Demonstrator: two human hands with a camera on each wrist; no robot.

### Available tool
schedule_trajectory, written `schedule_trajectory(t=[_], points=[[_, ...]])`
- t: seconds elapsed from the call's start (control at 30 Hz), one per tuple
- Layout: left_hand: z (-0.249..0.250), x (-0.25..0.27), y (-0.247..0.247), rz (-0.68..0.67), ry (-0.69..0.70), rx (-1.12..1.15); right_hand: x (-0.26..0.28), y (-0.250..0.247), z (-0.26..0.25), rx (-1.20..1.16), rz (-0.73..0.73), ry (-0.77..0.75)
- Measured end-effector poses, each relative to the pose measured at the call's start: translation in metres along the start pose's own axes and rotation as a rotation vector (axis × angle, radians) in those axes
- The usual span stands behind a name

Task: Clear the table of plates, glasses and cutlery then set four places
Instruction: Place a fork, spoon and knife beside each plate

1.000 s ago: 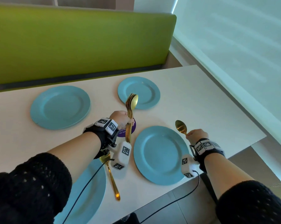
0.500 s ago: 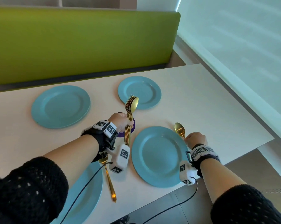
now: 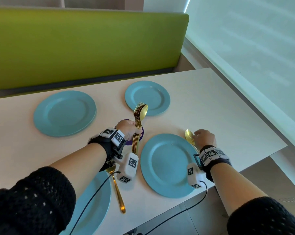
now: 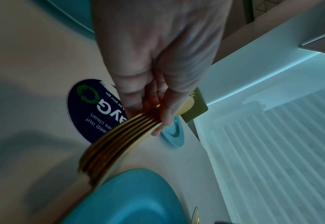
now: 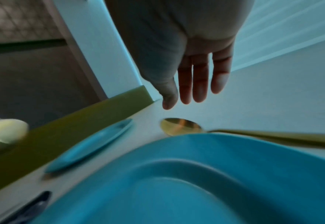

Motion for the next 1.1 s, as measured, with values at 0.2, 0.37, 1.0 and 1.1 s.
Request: schedule_trajectory(t=[0.2, 0.37, 1.0, 1.1], points=[[0.01, 0.015, -0.008, -0.065, -0.003, -0.09, 0.029, -0.002, -0.092, 0.013, 0.004, -0.381], [0.019, 0.031, -0.016, -0.16, 0.038, -0.077, 0.069, 0.011, -0.152, 0.168, -0.081, -0.651], [0.022, 0.064, -0.062, -0.324, -0.002, -0.274, 0.107, 0.048, -0.195, 0.55, -0.304, -0.872], [0.026, 0.051, -0.065, -0.302, -0.008, -0.254, 0.095, 0.047, -0.201, 0.573, -0.329, -0.879]])
Point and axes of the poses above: each hand's wrist, its own x-axis away from the middle knuckle, its own y-axis out of the palm, z = x × y, the point moved 3 cm from there along -x, towards the middle knuckle, and after that the axes turned 7 degrees about -z, right-handed, at the moved point
